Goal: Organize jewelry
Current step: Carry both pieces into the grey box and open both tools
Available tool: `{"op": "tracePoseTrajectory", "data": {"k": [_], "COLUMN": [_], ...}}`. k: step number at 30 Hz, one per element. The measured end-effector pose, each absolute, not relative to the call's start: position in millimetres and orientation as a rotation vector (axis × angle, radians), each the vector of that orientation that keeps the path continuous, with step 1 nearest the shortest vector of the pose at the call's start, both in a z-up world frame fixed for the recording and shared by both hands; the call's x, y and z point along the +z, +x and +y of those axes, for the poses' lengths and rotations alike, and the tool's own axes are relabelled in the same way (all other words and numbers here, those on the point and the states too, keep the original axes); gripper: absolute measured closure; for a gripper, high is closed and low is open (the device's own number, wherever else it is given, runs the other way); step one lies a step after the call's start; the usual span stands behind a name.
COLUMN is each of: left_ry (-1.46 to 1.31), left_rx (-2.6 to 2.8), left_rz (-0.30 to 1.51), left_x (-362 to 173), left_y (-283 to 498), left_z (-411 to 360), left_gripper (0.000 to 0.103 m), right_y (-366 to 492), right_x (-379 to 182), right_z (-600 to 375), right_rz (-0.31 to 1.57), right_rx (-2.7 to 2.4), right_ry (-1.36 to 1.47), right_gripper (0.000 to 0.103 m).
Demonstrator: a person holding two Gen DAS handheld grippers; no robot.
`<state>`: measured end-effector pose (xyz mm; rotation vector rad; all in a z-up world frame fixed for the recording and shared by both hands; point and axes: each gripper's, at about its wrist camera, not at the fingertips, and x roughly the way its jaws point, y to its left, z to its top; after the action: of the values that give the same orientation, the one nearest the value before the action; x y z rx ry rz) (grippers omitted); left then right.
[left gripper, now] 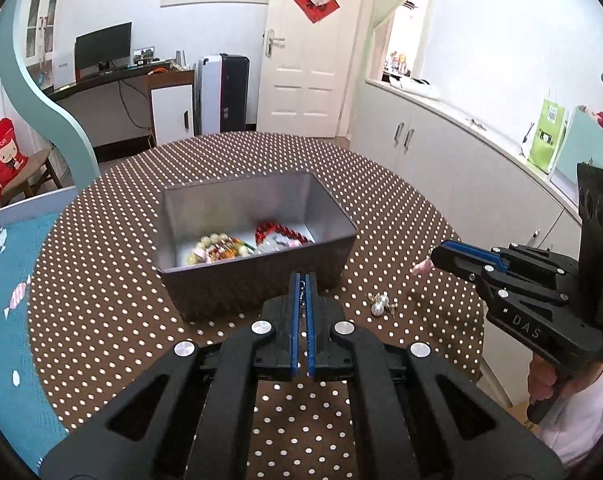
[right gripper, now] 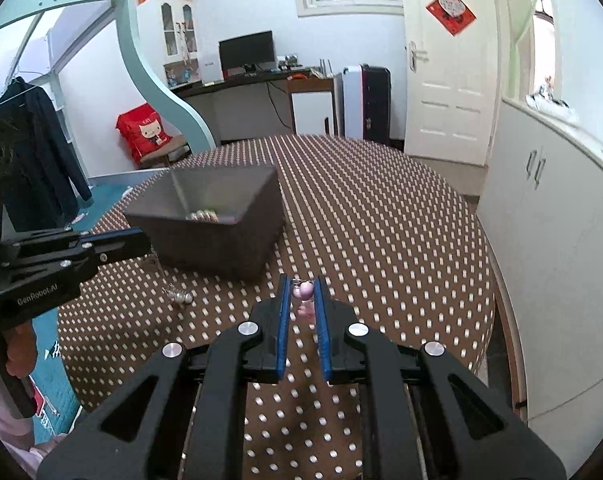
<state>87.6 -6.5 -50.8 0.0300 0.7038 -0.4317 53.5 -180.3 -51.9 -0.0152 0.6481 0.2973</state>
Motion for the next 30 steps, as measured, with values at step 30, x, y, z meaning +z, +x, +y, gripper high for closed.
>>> {"op": "tracePoseTrajectory", "data": {"k": [30], "left_ry": [-0.14], "left_rx": [-0.44], "left_rz": [0.628], "left_x": [33], "left_y": [144], "left_z": [54], "left_gripper": [0.1], "right_y": [129], "right_x": [4], "right_z": [-114], "right_rz": [0.598], "right_rx": [0.434], "right_ry": [-0.096], "right_gripper": [0.092]}}
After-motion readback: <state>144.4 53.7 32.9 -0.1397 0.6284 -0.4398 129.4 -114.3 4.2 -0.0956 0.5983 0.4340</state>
